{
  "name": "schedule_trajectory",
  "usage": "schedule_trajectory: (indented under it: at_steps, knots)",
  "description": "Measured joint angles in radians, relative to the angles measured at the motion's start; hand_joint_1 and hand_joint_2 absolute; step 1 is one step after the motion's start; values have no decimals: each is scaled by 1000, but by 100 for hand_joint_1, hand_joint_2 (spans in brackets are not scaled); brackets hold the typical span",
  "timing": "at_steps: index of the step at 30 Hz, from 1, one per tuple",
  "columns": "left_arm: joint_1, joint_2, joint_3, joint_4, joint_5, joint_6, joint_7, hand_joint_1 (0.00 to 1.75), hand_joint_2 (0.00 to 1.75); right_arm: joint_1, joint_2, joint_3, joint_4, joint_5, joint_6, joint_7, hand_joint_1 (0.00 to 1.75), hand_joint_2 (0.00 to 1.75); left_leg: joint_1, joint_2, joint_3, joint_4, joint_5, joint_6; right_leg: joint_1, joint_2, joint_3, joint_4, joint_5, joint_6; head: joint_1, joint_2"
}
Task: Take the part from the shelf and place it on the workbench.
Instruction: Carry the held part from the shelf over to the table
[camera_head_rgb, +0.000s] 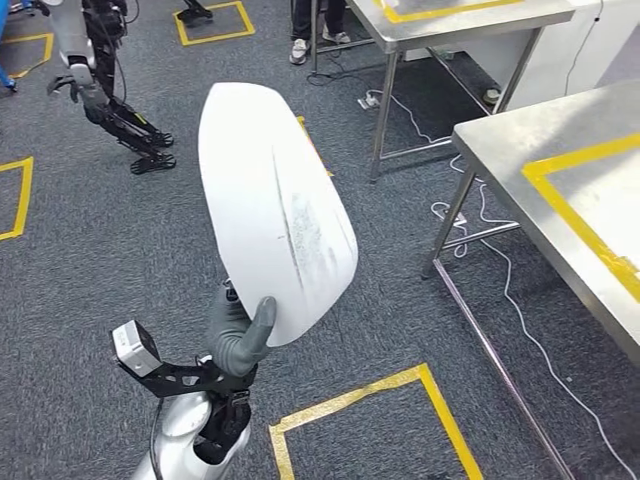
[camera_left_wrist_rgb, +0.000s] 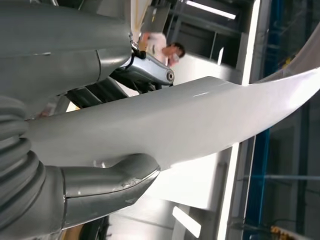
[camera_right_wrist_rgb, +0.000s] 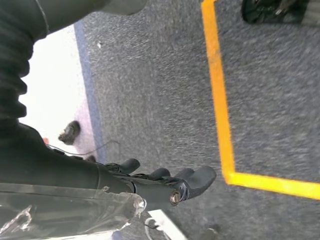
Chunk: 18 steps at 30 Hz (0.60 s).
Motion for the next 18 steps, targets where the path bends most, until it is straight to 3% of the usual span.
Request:
schedule_trajectory:
  at_steps: [2,4,5,6,8,10,12,14,16,18]
  knots:
    - [-2,1,-4,1,0,0,1,164,175,-1,-1,-1,0,-1,-3,0,0,175,3,-45,-34,75,-46,-8,-6,23,3,-6,4,-9,-2,0]
    - [0,4,-4,3,1,0,1,164,175,-5,-2,-1,0,-2,-5,0,0,175,3,-73,-101,205,-102,-10,-7,47,2,-6,5,-14,-5,0]
    - [0,5,-4,4,1,0,2,164,175,-6,-2,-2,0,-2,-5,0,0,175,3,-78,-127,249,-111,-10,-7,61,2,-6,5,-15,-6,0]
    - [0,6,-4,5,1,0,2,164,175,-5,-2,-2,0,-2,-5,0,0,175,3,-80,-139,262,-102,-10,-8,75,2,-6,6,-14,-6,0]
    - [0,6,-4,6,2,0,2,164,175,-3,-2,-3,0,-2,-4,0,0,175,6,-93,-109,183,-35,-9,-11,103,3,-6,6,-11,-6,0]
    - [-1,6,-5,6,6,0,3,164,175,-3,-3,-4,0,-1,-5,0,0,175,15,-139,-53,59,22,-11,-12,129,-1,-1,7,0,-6,0]
    - [-1,5,-5,6,8,-1,6,164,175,-3,-3,-4,0,-1,-5,0,0,175,19,-167,-29,2,31,-5,-13,151,-11,0,10,13,-8,0]
    - [-1,4,-6,7,9,-1,7,164,175,3,-3,-4,0,0,-5,0,0,175,16,-150,-27,-4,31,9,-19,166,-19,-5,14,27,-9,0]
    - [-2,0,-6,7,10,-1,7,164,175,9,-4,-6,0,0,-5,1,0,175,16,-127,-23,-8,34,23,-16,128,-36,24,-4,35,-2,0]
    - [-2,-2,-5,7,10,-1,7,164,175,6,-4,-6,0,0,-4,2,0,175,12,-101,-20,-9,32,33,-11,60,-88,134,-64,39,5,0]
